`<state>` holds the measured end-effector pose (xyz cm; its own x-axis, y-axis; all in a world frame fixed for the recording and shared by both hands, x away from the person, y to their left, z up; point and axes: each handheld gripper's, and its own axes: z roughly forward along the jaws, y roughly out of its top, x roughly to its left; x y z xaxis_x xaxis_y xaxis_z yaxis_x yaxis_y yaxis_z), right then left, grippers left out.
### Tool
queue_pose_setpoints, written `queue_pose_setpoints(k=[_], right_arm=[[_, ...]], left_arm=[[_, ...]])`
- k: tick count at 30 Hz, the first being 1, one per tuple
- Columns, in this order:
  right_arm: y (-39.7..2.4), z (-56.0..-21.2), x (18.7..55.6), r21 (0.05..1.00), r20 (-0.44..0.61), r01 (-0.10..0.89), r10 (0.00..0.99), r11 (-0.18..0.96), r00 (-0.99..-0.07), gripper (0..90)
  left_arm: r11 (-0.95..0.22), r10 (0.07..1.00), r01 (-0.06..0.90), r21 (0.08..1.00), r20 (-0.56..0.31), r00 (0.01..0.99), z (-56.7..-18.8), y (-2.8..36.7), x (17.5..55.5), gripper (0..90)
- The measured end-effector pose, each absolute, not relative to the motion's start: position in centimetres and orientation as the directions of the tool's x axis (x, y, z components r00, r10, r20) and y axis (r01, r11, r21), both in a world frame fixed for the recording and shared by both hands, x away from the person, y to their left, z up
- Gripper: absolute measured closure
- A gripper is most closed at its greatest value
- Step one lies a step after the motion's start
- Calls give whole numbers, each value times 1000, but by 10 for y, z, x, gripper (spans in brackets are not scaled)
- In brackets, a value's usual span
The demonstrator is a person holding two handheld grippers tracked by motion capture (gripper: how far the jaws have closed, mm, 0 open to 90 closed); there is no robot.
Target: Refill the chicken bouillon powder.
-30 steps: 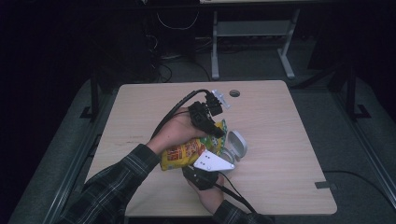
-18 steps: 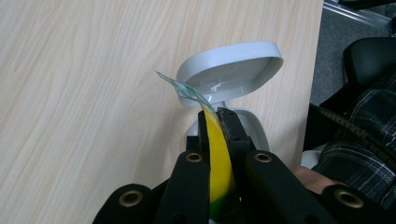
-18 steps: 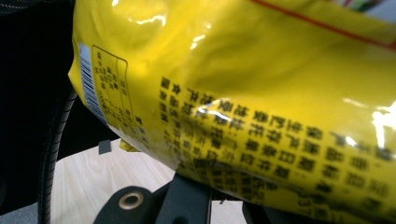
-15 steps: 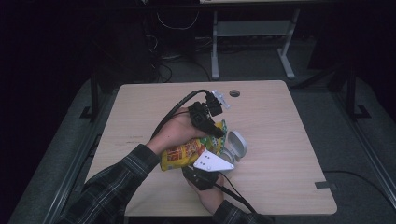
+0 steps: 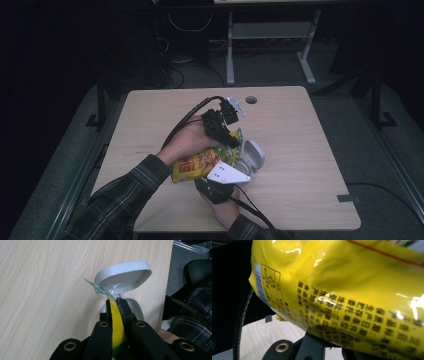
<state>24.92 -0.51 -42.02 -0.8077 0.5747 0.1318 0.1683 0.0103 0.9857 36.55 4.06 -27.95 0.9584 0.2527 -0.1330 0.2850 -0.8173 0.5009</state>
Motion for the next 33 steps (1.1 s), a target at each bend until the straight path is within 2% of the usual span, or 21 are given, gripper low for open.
queue_pose_setpoints(k=[33], right_arm=[[-5, -420, 249, 985, 136, 171, 573, 8, -808, 898]], left_arm=[[-821, 250, 281, 496, -130, 959, -279, 40, 365, 900]])
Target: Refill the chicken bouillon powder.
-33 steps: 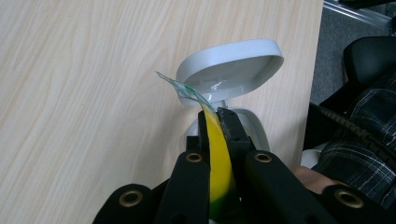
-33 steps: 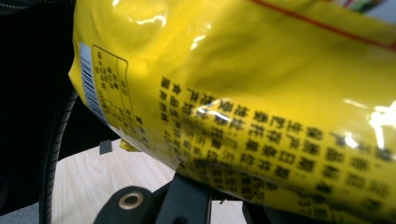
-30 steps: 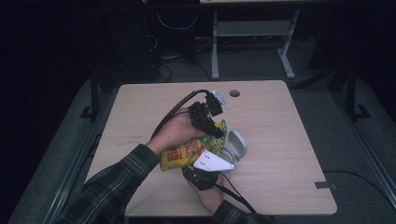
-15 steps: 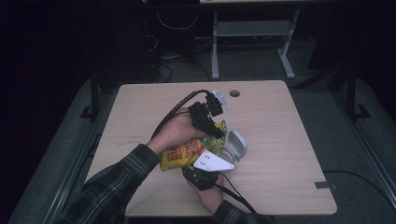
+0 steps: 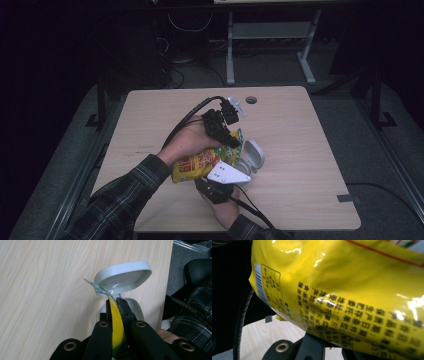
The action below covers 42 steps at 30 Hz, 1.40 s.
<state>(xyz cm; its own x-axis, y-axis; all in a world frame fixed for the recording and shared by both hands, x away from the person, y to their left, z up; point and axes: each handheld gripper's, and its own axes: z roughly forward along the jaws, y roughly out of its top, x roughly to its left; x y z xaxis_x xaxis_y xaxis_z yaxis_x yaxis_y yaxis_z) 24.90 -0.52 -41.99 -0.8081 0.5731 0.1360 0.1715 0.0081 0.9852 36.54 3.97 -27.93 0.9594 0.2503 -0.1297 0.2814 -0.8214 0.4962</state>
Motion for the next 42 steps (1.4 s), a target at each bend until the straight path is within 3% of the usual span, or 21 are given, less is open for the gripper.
queue_pose_setpoints(k=[42], right_arm=[[-6, -419, 249, 985, 144, 175, 572, -1, -807, 898]], left_arm=[[-827, 247, 278, 489, -128, 960, -279, 37, 365, 900]])
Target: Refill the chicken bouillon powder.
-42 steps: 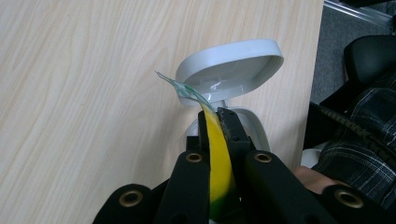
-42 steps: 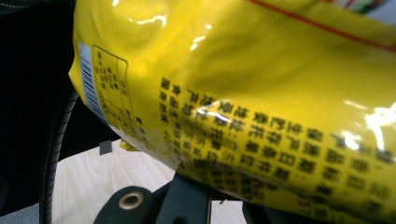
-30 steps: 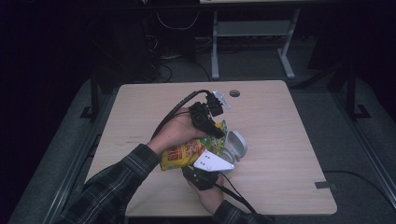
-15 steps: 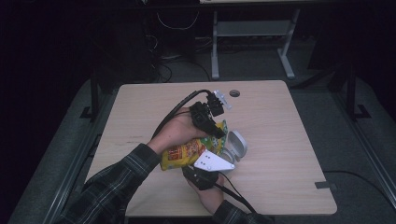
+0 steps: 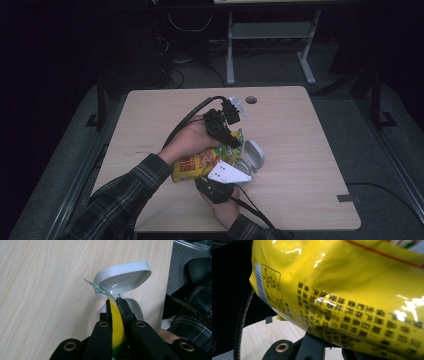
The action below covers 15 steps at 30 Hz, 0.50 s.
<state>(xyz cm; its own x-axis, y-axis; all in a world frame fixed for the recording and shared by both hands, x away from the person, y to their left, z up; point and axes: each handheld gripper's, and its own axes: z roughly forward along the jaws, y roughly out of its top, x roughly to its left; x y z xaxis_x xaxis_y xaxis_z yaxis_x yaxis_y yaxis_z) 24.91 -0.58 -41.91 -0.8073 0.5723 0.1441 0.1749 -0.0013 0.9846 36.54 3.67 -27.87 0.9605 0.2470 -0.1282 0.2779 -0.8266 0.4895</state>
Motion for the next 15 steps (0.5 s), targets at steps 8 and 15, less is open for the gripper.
queue_pose_setpoints(k=[8, 15], right_arm=[[-6, -419, 249, 985, 145, 175, 573, -3, -807, 898], [-6, -419, 249, 985, 145, 174, 573, -4, -807, 898]], left_arm=[[-829, 246, 275, 487, -125, 961, -279, 36, 366, 900], [-830, 246, 276, 485, -126, 961, -279, 36, 365, 900]])
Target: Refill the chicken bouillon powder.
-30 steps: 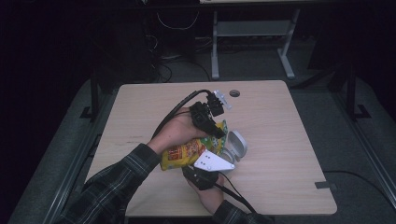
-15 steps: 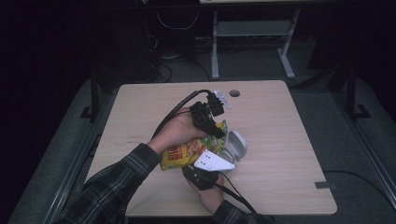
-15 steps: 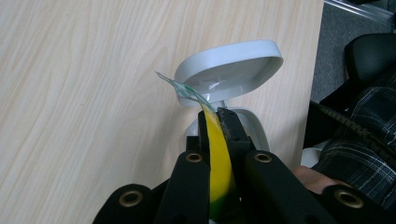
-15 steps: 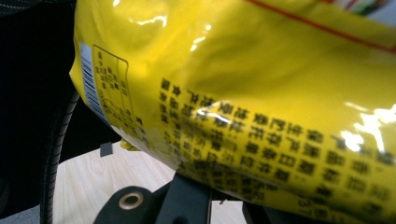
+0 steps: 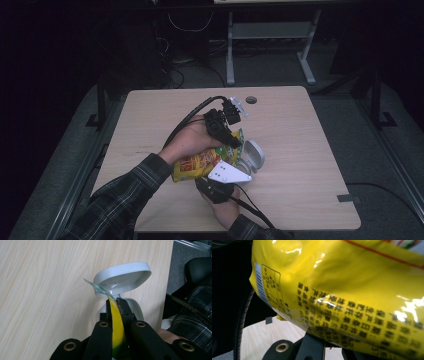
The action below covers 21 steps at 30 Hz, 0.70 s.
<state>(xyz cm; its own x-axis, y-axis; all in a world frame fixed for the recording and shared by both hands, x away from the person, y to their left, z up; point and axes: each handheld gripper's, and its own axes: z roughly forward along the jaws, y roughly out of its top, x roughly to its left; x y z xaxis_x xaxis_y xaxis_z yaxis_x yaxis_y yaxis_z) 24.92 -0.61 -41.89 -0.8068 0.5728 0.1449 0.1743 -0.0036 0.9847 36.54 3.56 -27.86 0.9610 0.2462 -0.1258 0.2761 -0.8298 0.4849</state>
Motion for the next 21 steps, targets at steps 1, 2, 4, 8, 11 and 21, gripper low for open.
queue_pose_setpoints(k=[1, 2, 4, 8, 11, 21], right_arm=[[-6, -419, 249, 985, 144, 173, 573, -3, -807, 898], [-6, -419, 249, 985, 145, 175, 573, -4, -807, 898], [-6, -419, 249, 984, 146, 176, 572, -4, -807, 898], [-6, -419, 249, 984, 150, 179, 572, -6, -807, 898], [-6, -419, 249, 984, 150, 178, 572, -7, -806, 898], [-6, -419, 249, 984, 150, 178, 572, -7, -806, 898]], left_arm=[[-830, 246, 276, 485, -126, 961, -279, 36, 365, 900], [-831, 245, 274, 484, -125, 962, -279, 36, 366, 900], [-833, 244, 273, 481, -124, 962, -279, 35, 366, 900], [-836, 240, 269, 479, -122, 963, -279, 34, 366, 900], [-836, 239, 268, 479, -122, 963, -278, 34, 366, 900], [-837, 240, 269, 477, -122, 963, -279, 34, 366, 900]])
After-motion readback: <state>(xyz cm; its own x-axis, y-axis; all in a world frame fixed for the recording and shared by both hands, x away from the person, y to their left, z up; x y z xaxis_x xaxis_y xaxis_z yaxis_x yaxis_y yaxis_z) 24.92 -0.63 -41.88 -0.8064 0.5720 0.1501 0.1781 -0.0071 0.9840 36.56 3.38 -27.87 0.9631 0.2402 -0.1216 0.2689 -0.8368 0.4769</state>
